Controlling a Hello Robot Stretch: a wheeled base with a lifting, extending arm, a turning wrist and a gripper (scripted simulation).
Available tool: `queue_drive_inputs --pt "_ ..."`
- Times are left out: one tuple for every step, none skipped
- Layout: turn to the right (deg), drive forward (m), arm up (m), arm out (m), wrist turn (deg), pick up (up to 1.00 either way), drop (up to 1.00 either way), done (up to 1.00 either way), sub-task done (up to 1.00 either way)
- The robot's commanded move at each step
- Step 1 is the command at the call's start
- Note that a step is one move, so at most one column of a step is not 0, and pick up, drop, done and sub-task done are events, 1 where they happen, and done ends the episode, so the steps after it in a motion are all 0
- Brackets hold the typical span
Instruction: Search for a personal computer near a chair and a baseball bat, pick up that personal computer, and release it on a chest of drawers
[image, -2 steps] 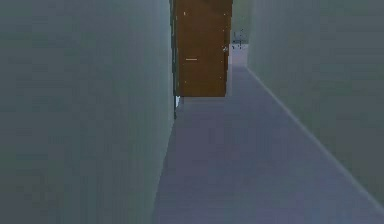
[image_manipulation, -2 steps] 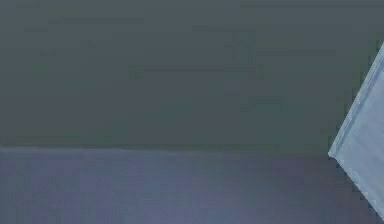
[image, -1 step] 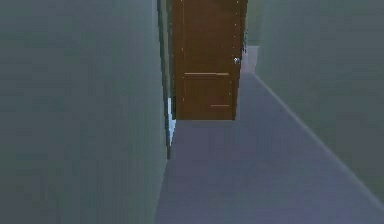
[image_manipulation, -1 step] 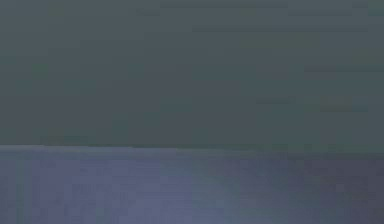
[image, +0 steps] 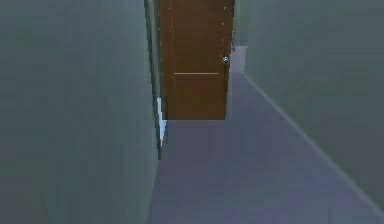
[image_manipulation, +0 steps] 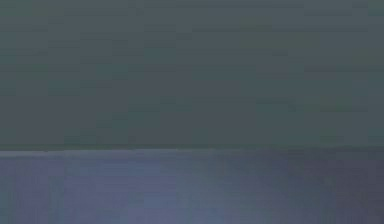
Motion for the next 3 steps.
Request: queue_drive_inputs --pt "0.0 1.00 0.00 0.00 0.0 0.00 0.00 0.00 0.00" --pt "0.0 1.00 0.00 0.00 0.0 0.00 0.00 0.00 0.00" --pt "21.0 0.00 0.00 0.00 0.0 0.00 0.00 0.00 0.00"
